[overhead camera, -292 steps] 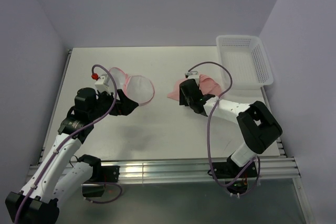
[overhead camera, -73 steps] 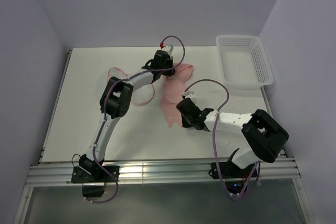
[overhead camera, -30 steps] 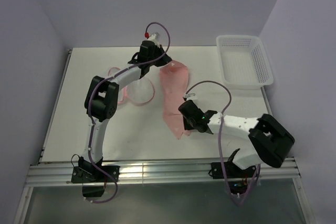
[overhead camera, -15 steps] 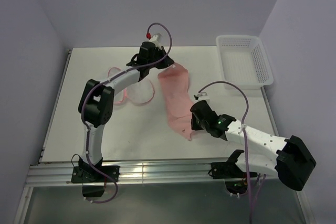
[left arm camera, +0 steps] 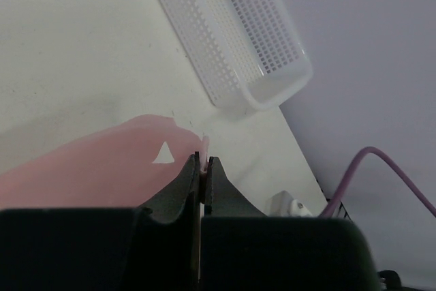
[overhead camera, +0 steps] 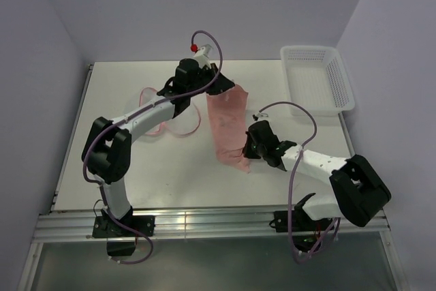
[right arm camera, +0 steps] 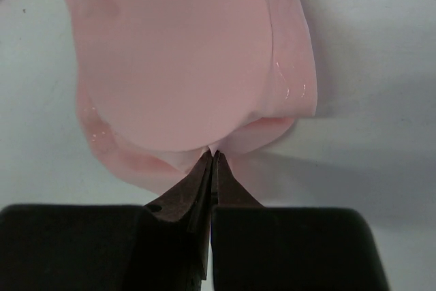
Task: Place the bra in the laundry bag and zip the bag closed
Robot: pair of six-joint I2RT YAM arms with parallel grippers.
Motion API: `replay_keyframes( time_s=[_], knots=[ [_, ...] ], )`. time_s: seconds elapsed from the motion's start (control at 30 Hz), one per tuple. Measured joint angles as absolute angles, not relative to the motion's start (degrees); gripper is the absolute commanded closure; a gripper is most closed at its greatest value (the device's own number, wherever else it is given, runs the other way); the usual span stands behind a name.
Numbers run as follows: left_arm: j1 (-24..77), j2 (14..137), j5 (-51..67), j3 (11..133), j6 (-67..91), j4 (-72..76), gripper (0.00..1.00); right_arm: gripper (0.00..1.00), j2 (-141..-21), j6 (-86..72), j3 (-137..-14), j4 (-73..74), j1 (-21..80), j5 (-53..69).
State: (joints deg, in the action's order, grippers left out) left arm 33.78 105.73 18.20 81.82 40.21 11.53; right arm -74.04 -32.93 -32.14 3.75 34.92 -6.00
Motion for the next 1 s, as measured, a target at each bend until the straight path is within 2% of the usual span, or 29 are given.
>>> replay_keyframes(
  time_s=[0.2, 0.4, 0.77, 1.0],
  knots=[
    [34.2, 104.9, 19.4, 80.2, 42.4, 12.4, 1.0, 0.99, -76.9, -35.0, -32.1, -0.7, 33.7, -5.2],
    [37.3, 100.5, 19.6, 70.6, 45.3, 14.1, 1.0, 0.86, -76.5, -36.0, -30.6, -4.1, 32.0, -4.7],
    [45.0, 92.1, 17.6, 57.1, 50.9, 17.3, 1.0, 0.85, -77.7, -36.8, -27.4, -8.5, 27.8, -0.5],
    [50.7, 92.1, 12.8, 50.9, 56.1, 22.6, 1.0, 0.71, -76.9, -37.7, -26.0, -9.8, 27.7, 1.2]
  ],
)
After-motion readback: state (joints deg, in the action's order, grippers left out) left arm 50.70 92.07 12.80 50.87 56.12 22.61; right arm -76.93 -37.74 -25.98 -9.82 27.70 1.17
